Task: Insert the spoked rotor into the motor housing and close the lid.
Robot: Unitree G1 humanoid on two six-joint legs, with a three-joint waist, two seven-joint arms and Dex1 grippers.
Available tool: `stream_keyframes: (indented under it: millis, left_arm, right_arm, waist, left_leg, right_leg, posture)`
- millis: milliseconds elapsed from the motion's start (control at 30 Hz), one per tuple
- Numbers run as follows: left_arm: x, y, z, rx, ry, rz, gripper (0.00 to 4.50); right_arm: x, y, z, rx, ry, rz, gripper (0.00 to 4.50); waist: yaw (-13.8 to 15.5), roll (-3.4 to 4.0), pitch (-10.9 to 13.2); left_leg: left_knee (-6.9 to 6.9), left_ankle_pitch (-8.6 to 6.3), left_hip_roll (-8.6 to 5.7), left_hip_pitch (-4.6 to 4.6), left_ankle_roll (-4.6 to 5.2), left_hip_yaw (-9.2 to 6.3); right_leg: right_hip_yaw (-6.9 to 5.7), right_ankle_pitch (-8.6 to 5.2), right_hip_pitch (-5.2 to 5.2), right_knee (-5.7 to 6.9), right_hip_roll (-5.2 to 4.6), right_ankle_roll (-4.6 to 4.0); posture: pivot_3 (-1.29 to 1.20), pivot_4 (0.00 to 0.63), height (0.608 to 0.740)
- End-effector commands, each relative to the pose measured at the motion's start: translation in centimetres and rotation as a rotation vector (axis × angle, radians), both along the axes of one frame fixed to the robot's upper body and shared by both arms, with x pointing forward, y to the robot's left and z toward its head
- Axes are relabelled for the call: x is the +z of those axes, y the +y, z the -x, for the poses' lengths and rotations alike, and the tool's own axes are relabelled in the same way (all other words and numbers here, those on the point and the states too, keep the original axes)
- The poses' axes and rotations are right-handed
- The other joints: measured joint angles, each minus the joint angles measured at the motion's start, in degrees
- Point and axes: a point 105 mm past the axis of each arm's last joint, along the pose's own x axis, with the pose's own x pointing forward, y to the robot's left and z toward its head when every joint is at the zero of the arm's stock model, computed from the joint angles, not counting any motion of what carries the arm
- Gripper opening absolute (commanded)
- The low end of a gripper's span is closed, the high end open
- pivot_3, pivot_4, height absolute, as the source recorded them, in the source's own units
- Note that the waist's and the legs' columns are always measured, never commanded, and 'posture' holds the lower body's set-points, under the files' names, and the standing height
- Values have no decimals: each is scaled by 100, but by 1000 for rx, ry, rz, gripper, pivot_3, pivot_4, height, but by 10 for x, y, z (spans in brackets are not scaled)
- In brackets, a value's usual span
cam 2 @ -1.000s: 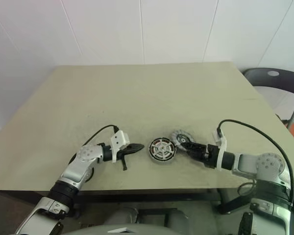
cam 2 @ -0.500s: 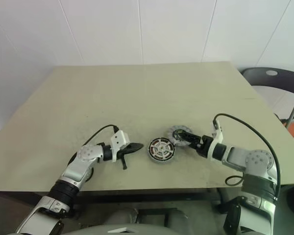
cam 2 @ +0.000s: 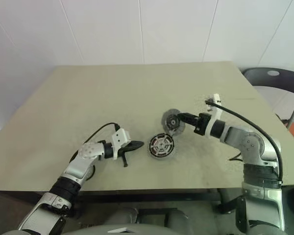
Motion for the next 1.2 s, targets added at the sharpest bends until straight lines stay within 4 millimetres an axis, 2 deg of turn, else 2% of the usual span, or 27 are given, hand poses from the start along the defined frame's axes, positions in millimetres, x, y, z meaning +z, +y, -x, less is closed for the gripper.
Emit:
stream_keyframes:
  millis: [33,267,367,467,567,767,933,1200]
  left_arm:
    - [8,-1,-4,-13,-44,-9,0]
    - [7,-1,-5,-18,-49,-18,0]
    - [7,-2,-6,-21,-50,-20,0]
    - [7,-3,-7,-23,-51,-24,0]
    - [6,-4,-7,-24,-50,-25,0]
    - [5,-4,-8,-24,-48,-29,0]
    - [4,-4,-8,-21,-47,-34,0]
    - [2,-4,-8,-14,-42,-39,0]
  right_arm:
    - [18,10,9,92,-158,51,45]
    - [14,12,13,161,-385,259,45]
    - [1,12,24,258,-472,418,45]
    - [-11,13,37,351,-502,491,45]
    - [-14,12,45,394,-522,511,45]
    - [-7,13,48,391,-440,371,45]
    - [-2,18,50,382,-400,277,1368]
    - [7,18,36,282,-425,233,3981]
  waist:
    - [-3,0,0]
    - [-6,-1,0]
    - [16,-2,1]
    - [9,-3,2]
    - [8,-4,1]
    - [10,-5,2]
    - [11,-5,2]
    - [12,-5,2]
  left_leg:
    - [0,0,0,0,1,0]
    - [2,-1,1,3,0,2]
    - [1,-1,0,1,0,2]
    - [1,-2,-1,1,2,3]
    - [3,-2,0,6,1,3]
    - [4,-2,1,12,2,3]
    - [2,-2,2,10,2,3]
    - [4,-2,2,10,1,3]
  right_leg:
    - [0,0,0,0,0,0]
    - [1,0,1,3,1,0]
    - [0,0,1,0,0,0]
    - [1,-1,1,-3,-1,1]
    - [0,-1,7,-1,0,1]
    - [1,-2,14,-1,0,-1]
    - [2,-1,9,0,0,0]
    - [2,-1,10,0,0,0]
  posture:
    - [0,0,740]
    - [0,0,740]
    - [0,0,740]
    - [0,0,740]
    - [0,0,740]
    - [0,0,740]
    - [0,0,740]
    - [0,0,740]
